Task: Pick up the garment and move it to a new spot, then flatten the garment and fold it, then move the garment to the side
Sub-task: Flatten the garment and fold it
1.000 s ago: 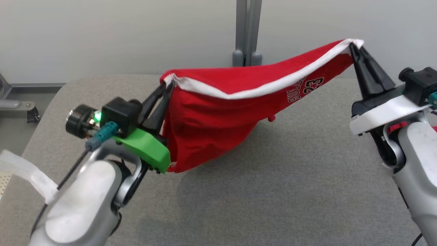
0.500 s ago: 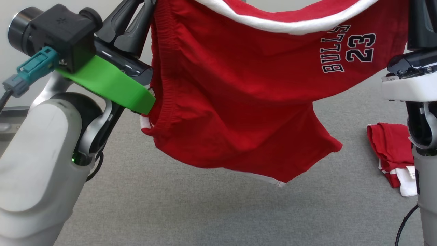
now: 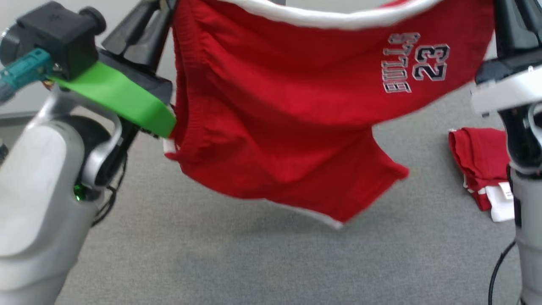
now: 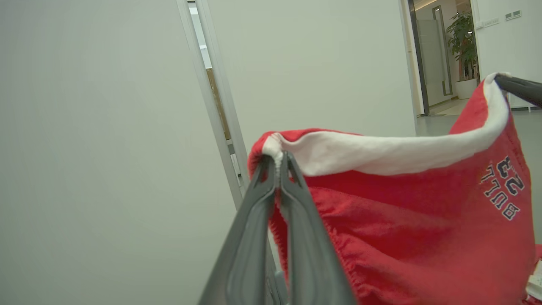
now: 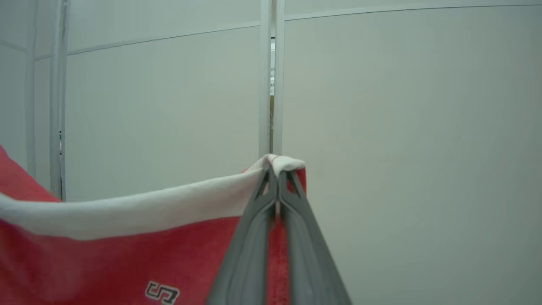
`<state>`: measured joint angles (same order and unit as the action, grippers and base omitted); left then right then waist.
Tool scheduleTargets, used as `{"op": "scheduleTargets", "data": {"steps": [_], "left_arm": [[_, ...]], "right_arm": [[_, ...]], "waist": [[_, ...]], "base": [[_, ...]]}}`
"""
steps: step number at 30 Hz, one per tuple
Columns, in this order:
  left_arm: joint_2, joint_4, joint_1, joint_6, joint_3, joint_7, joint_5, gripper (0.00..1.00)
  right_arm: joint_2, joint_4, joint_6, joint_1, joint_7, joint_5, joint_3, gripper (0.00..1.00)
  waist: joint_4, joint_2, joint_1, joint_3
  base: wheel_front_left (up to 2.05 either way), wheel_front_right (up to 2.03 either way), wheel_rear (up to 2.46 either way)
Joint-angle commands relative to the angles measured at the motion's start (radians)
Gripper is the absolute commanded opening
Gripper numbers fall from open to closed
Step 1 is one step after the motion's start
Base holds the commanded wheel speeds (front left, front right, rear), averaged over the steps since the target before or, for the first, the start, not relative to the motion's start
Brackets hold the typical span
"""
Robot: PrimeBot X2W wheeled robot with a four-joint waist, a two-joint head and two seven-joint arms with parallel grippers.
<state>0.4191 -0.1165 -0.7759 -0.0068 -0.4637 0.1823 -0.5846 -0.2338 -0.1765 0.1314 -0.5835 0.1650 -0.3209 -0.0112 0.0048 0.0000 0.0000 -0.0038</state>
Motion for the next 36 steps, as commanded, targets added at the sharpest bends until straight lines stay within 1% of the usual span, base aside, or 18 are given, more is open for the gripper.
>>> {"op": "scheduleTargets", "data": {"steps": [1,2,5,8,11,13,16,18,20,23,24,27,29,31,33,36], "left_arm": [[0.006,0.038,-0.041,-0.007,0.016,-0.015,0.005,0.0],[0.001,0.065,-0.059,-0.015,0.017,-0.021,0.002,0.0],[-0.015,0.177,-0.155,-0.043,0.024,-0.047,0.01,0.0],[-0.034,0.301,-0.292,-0.067,0.035,-0.082,0.018,0.0],[-0.063,0.452,-0.408,-0.085,0.04,-0.139,0.024,0.0],[-0.083,0.559,-0.5,-0.092,0.045,-0.189,0.035,0.0],[-0.112,0.722,-0.624,-0.098,0.05,-0.264,0.056,0.0],[-0.126,0.812,-0.684,-0.102,0.046,-0.315,0.067,0.0],[-0.146,0.888,-0.742,-0.106,0.047,-0.359,0.066,0.0],[-0.172,0.971,-0.788,-0.111,0.048,-0.41,0.06,0.0],[-0.182,0.995,-0.796,-0.113,0.055,-0.422,0.049,0.0],[-0.202,1.03,-0.795,-0.119,0.056,-0.443,0.039,0.0],[-0.219,1.039,-0.758,-0.122,0.06,-0.448,0.031,0.0],[-0.234,1.003,-0.714,-0.122,0.087,-0.448,0.018,0.0],[-0.238,0.956,-0.663,-0.122,0.093,-0.449,0.037,0.0],[-0.248,0.88,-0.533,-0.123,0.082,-0.448,0.05,0.0]], "right_arm": [[-0.018,0.047,-0.002,-0.072,-0.009,-0.011,0.0,0.0],[-0.034,0.082,-0.002,-0.107,-0.017,-0.013,0.013,0.0],[-0.047,0.232,-0.002,-0.257,-0.058,-0.038,0.059,0.0],[-0.018,0.39,-0.001,-0.446,-0.096,-0.073,0.101,0.0],[-0.007,0.555,-0.001,-0.624,-0.156,-0.035,0.18,0.0],[0.005,0.675,-0.002,-0.737,-0.214,-0.004,0.204,0.0],[0.044,0.851,-0.002,-0.89,-0.321,0.039,0.175,0.0],[0.072,0.948,-0.002,-0.951,-0.38,0.068,0.148,0.0],[0.092,1.012,-0.002,-0.998,-0.414,0.095,0.119,0.0],[0.122,1.058,-0.002,-1.012,-0.43,0.079,0.059,0.0],[0.131,1.045,-0.002,-1.004,-0.431,0.073,0.046,0.0],[0.141,1.03,-0.002,-0.931,-0.429,0.082,0.026,0.0],[0.146,1.011,-0.002,-0.879,-0.429,0.067,0.002,0.0],[0.152,0.997,-0.002,-0.811,-0.43,0.031,-0.034,0.0],[0.157,0.991,-0.002,-0.744,-0.43,0.031,-0.018,0.0],[0.146,0.972,-0.002,-0.636,-0.43,-0.001,-0.018,0.0]], "waist": [[-0.04,0.0,0.0,0.125],[-0.046,0.0,0.0,0.16],[-0.066,0.0,0.0,0.276],[-0.092,0.0,0.0,0.383],[-0.119,0.0,0.0,0.458],[-0.129,0.0,0.0,0.494],[-0.145,0.0,0.0,0.537],[-0.153,0.0,0.0,0.552],[-0.156,0.0,0.0,0.569],[-0.152,0.0,0.0,0.587],[-0.149,0.0,0.0,0.594],[-0.14,0.0,0.0,0.609],[-0.126,0.0,0.0,0.61],[-0.11,0.0,0.0,0.602],[-0.099,0.0,0.0,0.6],[-0.081,0.0,0.0,0.577]], "base": [[0.0,0.0,0.0],[0.0,0.0,0.0],[0.0,0.0,0.0],[0.0,0.0,0.0],[0.0,0.0,0.0],[0.0,0.0,0.0],[0.0,0.0,0.0],[0.0,0.0,0.0],[0.0,0.0,0.0],[0.0,0.0,0.0],[0.0,0.0,0.0],[0.0,0.0,0.0],[0.0,0.0,0.0],[0.0,0.0,0.0],[0.0,0.0,0.0],[0.0,0.0,0.0]]}}
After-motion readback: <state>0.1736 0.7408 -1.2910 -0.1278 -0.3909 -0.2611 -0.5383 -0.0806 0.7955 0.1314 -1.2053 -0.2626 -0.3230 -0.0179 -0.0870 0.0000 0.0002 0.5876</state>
